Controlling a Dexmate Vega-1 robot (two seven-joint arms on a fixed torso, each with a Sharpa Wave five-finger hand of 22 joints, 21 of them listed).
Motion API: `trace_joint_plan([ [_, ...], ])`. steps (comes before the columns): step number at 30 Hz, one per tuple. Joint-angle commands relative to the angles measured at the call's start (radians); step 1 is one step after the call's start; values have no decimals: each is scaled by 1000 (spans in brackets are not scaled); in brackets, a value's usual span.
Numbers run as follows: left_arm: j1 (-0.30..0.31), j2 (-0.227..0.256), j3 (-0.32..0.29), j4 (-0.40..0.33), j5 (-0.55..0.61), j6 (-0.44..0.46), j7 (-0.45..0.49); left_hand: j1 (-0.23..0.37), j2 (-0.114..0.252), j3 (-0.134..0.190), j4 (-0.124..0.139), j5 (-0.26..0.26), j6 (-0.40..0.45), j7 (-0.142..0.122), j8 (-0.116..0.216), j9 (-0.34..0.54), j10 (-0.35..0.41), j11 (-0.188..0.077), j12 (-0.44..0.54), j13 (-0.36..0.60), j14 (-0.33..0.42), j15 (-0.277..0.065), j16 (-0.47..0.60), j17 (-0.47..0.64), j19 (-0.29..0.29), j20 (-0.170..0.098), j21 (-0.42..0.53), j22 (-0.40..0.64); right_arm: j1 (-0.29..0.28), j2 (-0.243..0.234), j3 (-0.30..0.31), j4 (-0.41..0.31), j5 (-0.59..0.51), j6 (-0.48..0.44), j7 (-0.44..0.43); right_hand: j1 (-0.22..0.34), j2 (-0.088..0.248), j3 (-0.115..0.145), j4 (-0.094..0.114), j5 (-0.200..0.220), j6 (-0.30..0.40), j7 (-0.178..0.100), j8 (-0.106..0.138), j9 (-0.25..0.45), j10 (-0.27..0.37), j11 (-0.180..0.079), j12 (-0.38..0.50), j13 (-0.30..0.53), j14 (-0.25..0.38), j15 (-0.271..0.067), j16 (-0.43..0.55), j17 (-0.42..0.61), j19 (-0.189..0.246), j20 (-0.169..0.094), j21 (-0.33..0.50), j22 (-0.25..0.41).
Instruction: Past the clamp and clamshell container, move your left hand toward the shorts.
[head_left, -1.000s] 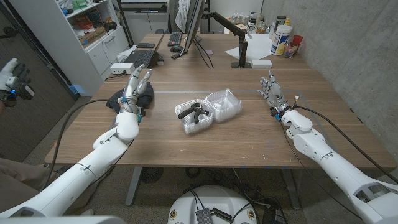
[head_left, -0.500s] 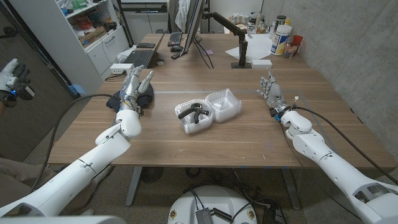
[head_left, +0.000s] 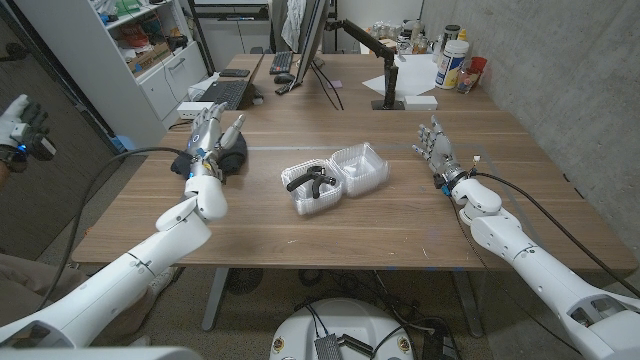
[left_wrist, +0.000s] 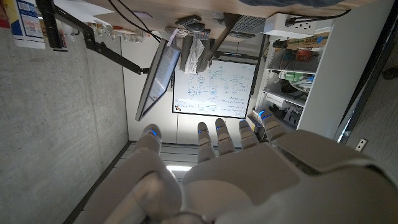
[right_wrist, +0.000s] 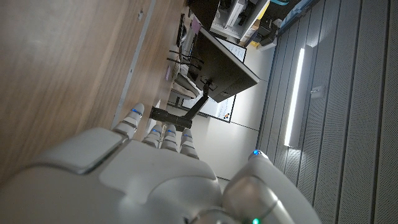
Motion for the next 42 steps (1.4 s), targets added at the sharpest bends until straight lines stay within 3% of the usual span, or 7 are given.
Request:
trace_joint_plan([
  [1,-17,39,12,58,44,-73,18,10,0,3,-8,1,15,-1,8,4,16,-1,6,2,7,-1,7,1,8,2,-3,6,3,-6,-2,0,1,-5,11,2,7,-3,-4,4,5,-2,3,3,-2,-1,4,3,-9,2,1,3,-1,11,-5,3],
  [20,-26,51,21,128,86,-140,42,17,-7,2,-22,-1,54,-5,12,4,64,-11,19,2,45,-25,15,1,41,1,-1,7,-1,-16,-1,-12,1,-16,12,3,9,-5,-5,4,6,-3,3,3,-2,2,4,3,-9,1,1,3,0,13,-14,3],
  [42,-78,32,43,192,69,-106,4,17,-14,-2,-27,-1,59,-5,7,4,65,-10,16,2,46,-28,10,1,57,2,-2,7,-4,-21,4,-2,6,-10,23,5,11,-7,-7,3,8,-3,3,3,-2,0,4,3,-14,1,-1,2,0,12,-24,4],
])
